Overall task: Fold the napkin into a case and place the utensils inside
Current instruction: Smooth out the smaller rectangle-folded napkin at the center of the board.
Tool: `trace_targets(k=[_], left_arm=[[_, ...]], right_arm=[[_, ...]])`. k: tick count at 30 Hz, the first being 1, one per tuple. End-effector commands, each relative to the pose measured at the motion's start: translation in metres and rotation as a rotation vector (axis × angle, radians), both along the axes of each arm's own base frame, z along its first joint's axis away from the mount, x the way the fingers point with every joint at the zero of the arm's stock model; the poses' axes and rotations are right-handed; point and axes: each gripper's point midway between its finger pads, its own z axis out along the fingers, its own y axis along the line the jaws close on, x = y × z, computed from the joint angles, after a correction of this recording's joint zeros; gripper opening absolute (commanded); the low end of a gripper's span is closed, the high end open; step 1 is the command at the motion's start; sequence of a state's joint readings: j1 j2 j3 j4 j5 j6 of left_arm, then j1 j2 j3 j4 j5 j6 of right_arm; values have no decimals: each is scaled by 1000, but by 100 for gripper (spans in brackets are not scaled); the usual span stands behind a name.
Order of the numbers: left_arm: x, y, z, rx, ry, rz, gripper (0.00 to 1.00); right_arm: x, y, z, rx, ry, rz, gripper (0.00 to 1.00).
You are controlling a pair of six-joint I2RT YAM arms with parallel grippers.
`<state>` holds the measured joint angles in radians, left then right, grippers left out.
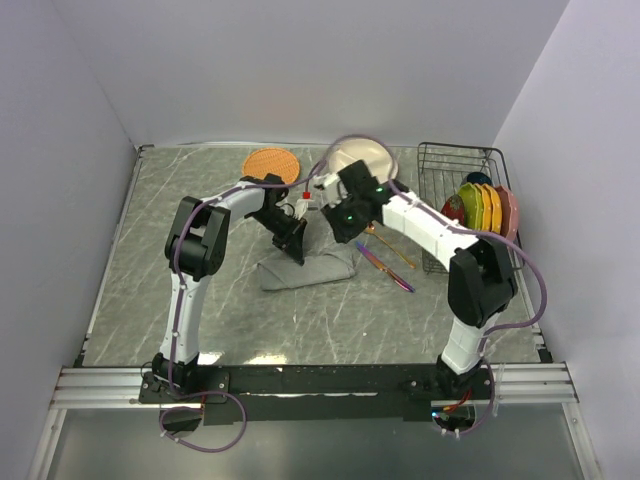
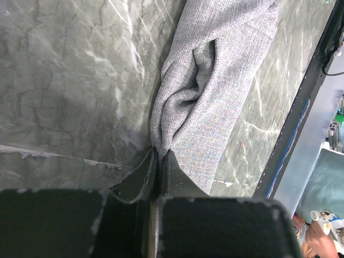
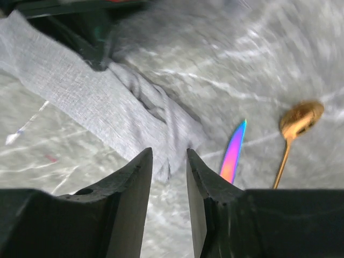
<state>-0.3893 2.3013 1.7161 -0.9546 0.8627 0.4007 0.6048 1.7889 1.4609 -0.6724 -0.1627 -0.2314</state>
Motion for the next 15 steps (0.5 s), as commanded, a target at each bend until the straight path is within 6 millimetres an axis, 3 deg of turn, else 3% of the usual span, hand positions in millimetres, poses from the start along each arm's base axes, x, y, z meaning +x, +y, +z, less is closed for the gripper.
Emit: trace_targets(k=[1, 5, 9, 15], left_arm=[[-6, 14, -27, 96, -24, -31, 1], [-6, 14, -28, 101, -24, -34, 1], [-6, 15, -29, 106, -22, -36, 1], [-5, 17, -29, 114, -31, -42, 1]], right_arm=[[-13, -6, 16, 198, 190, -131, 38], [-15, 0, 0, 281, 317, -233, 31], [-11, 7, -15, 319, 335, -257, 28], [-17, 0, -64, 244, 409, -301, 25]])
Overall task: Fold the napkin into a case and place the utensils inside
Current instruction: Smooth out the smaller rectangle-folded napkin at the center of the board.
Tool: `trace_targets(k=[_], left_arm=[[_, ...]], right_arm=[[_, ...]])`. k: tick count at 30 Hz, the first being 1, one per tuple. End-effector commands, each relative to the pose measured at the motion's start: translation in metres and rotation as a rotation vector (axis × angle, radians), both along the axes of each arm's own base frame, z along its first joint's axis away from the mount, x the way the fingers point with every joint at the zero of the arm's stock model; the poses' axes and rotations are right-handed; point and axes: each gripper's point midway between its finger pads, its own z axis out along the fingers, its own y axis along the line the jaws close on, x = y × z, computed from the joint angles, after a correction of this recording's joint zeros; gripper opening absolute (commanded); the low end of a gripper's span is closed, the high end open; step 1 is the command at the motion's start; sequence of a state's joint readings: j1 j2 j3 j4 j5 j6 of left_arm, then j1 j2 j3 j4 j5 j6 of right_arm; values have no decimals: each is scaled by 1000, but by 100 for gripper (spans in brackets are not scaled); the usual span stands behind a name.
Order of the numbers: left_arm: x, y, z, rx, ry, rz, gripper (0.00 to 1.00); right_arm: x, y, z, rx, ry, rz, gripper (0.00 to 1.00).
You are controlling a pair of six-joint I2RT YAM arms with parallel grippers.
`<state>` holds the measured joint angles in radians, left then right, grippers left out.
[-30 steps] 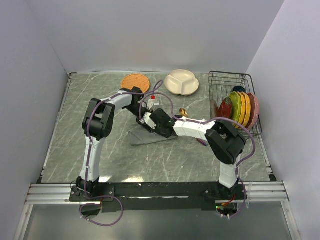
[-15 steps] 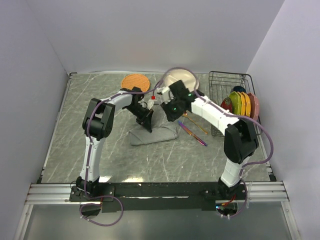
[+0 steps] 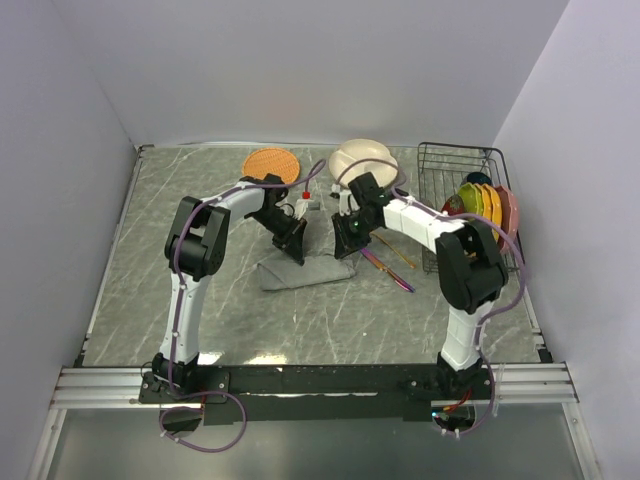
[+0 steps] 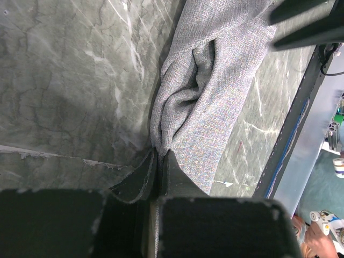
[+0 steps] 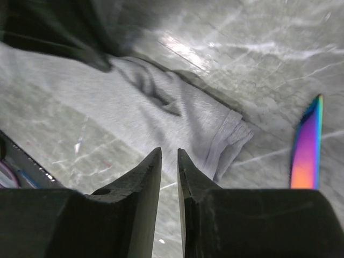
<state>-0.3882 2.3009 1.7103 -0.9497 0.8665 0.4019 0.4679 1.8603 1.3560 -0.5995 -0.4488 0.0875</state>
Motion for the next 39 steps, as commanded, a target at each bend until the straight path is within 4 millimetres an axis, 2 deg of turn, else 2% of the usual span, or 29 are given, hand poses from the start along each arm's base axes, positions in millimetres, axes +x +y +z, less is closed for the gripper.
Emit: trace_targets(k=[1, 5, 9, 11, 12, 16, 18, 20, 27, 31, 35, 37, 39], left_arm=[[-4, 17, -28, 117, -34, -44, 1], [-5, 17, -29, 121, -28, -44, 1], [-2, 17, -30, 123, -35, -45, 1], [-2, 18, -31, 126, -36, -47, 1], [-1, 17, -30, 124, -41, -47, 1], [0, 17, -30, 125, -40, -47, 1], [0, 17, -30, 125, -38, -44, 1], [0, 16, -29, 126, -37, -43, 1], [1, 15, -31, 128, -30, -40, 1], [1, 16, -32, 132, -26, -35, 1], [2, 16, -34, 137, -25, -36, 1], [1, 17, -35, 140, -21, -37, 1], [3, 17, -35, 144, -26, -37, 1]], right_arm=[[-1, 2, -26, -9, 52, -33, 25], [-10, -1, -49, -46, 124, -27, 23], [-21, 0, -54, -39, 184, -18, 23], [-20, 3, -40, -10, 166, -8, 23], [-17, 9, -26, 32, 151, 5, 24], [5, 11, 29, 85, 16, 18, 27], [14, 8, 44, 99, -17, -5, 28], [21, 2, 49, 99, -26, -42, 29], [29, -10, 15, 14, 5, -85, 31], [19, -10, -15, -19, 84, -82, 31], [0, -6, -39, -43, 139, -57, 32], [-5, -6, -44, -51, 162, -53, 32], [1, -8, -37, -55, 121, -59, 34]])
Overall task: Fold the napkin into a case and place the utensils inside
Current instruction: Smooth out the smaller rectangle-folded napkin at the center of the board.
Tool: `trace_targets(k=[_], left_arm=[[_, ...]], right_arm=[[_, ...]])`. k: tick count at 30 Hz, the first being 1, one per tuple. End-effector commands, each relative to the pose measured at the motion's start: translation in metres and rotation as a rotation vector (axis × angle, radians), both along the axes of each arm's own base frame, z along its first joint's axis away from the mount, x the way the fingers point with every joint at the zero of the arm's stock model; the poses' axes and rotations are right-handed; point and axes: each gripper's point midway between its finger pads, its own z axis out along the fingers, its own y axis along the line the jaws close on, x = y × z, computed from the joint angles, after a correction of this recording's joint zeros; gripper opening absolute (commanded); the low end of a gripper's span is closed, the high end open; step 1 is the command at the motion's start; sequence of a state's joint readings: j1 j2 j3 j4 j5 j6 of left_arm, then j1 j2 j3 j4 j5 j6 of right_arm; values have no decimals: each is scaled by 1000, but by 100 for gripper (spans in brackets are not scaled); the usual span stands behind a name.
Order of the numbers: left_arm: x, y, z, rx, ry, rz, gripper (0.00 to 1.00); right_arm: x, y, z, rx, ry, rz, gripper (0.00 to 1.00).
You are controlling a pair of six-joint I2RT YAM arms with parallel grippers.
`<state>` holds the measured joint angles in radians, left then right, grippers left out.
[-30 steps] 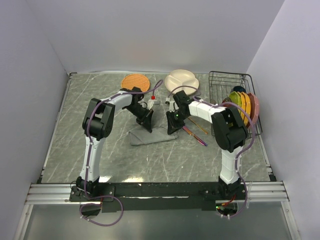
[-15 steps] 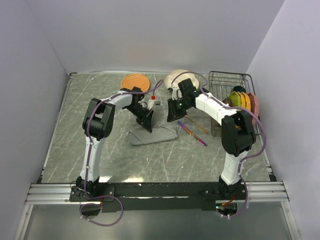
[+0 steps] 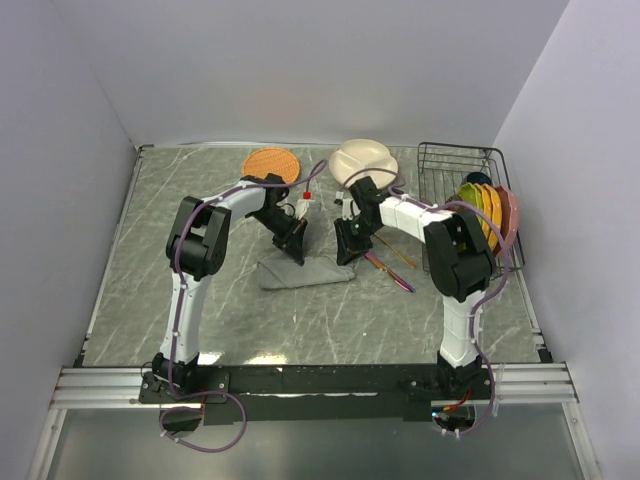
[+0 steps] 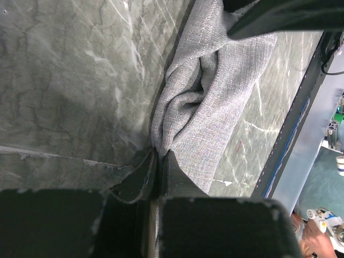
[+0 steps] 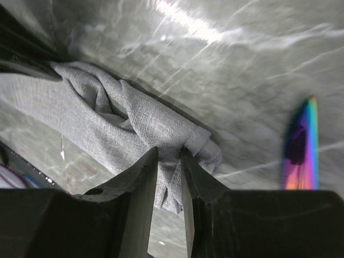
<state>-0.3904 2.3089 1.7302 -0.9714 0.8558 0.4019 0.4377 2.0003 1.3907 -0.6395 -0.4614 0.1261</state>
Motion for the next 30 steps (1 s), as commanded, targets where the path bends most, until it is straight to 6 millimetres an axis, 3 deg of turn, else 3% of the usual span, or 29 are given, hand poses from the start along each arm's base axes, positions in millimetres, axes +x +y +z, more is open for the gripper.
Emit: trace_targets(k=[1, 3, 4, 6, 7, 9, 10, 13, 15, 18, 24, 30], left_arm=[[3, 17, -35, 129, -33, -36, 1], [1, 17, -35, 128, -26, -37, 1], [1, 16, -36, 128, -24, -35, 1], [1, 16, -36, 124, -20, -34, 1], [1, 15, -36, 122, -22, -33, 1], [1, 15, -36, 122, -18, -32, 1], [1, 15, -37, 122, -17, -34, 1], [0, 16, -38, 122, -17, -38, 1], [-2, 17, -38, 123, -14, -45, 1], [-3, 18, -39, 127, -16, -50, 1], [-2, 19, -40, 129, -23, -53, 1], [-3, 19, -39, 130, -25, -57, 1]], right_arm=[[9, 2, 24, 8, -98, 4, 34], [21, 0, 41, 18, -203, 3, 36], [26, -1, 62, 31, -288, 23, 38], [27, 2, 82, 32, -393, 57, 40], [30, -1, 85, -1, -449, 93, 41], [17, 9, 85, -50, -504, 176, 41], [19, 6, 83, -118, -559, 205, 40], [2, 15, 77, -171, -627, 284, 37], [-5, 17, 72, -228, -679, 337, 28], [-11, 21, 64, -289, -734, 408, 22], [-26, 33, 46, -318, -706, 477, 21], [-20, 30, 20, -381, -687, 490, 21]])
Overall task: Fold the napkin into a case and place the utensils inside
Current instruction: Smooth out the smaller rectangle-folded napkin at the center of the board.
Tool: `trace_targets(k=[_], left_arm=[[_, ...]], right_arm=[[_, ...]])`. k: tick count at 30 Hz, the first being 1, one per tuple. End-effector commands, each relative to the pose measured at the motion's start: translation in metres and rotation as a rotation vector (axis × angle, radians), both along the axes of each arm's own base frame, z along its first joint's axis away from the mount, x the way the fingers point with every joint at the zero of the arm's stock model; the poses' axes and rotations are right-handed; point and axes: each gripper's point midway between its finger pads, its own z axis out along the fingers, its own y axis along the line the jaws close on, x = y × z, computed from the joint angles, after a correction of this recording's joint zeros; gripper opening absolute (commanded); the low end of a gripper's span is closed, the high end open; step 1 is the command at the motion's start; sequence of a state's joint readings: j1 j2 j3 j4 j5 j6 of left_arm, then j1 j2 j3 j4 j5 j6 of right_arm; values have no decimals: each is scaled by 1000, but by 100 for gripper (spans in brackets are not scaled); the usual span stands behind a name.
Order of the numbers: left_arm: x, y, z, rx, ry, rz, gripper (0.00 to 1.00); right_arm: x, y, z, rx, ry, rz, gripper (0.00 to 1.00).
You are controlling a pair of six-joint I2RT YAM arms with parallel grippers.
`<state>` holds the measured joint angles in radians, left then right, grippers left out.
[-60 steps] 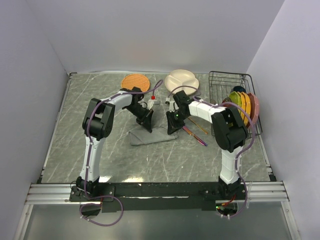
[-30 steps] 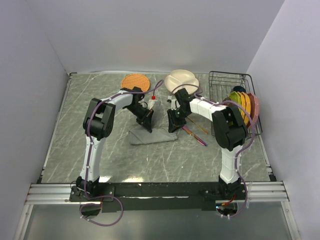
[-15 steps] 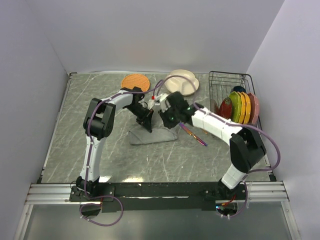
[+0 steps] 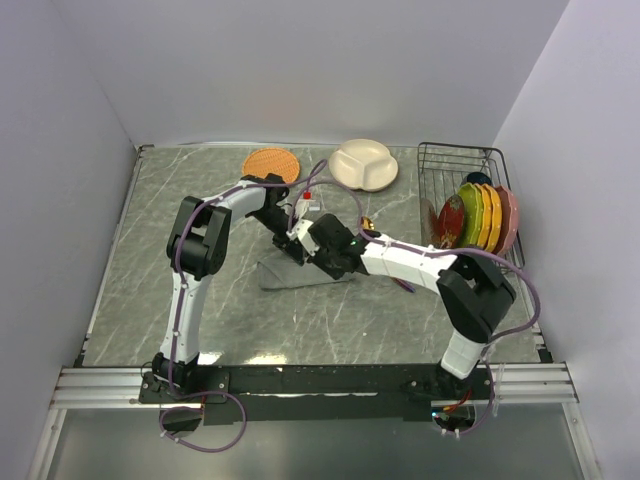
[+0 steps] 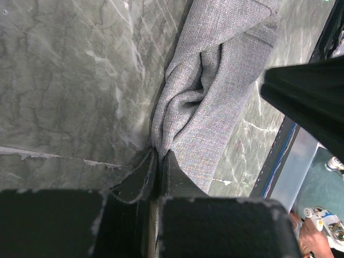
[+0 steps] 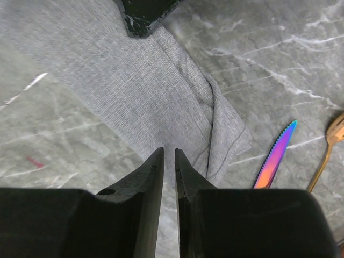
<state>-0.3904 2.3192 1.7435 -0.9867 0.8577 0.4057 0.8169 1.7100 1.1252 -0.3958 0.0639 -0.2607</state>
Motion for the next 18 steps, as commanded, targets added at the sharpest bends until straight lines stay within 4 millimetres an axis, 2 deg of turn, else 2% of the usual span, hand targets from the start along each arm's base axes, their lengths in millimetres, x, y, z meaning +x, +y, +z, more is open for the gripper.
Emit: trace_targets(k=[1, 6, 11, 14, 17, 18], left_arm=[[-3, 20, -39, 126, -33, -55, 1], [-4, 20, -40, 128, -32, -58, 1], [-3, 21, -41, 134, -35, -57, 1], [-2, 21, -42, 136, -41, -60, 1], [-2, 22, -42, 143, -42, -58, 1], [-2, 22, -42, 141, -41, -56, 1]], right_arm=[[18, -2, -12, -55, -67, -16, 21], [27, -17, -34, -156, -100, -49, 20], [24, -22, -39, -181, -79, -70, 20], [28, -17, -18, -135, -99, -88, 20], [35, -12, 10, -46, -118, -112, 21], [36, -11, 13, -32, -113, -110, 21]])
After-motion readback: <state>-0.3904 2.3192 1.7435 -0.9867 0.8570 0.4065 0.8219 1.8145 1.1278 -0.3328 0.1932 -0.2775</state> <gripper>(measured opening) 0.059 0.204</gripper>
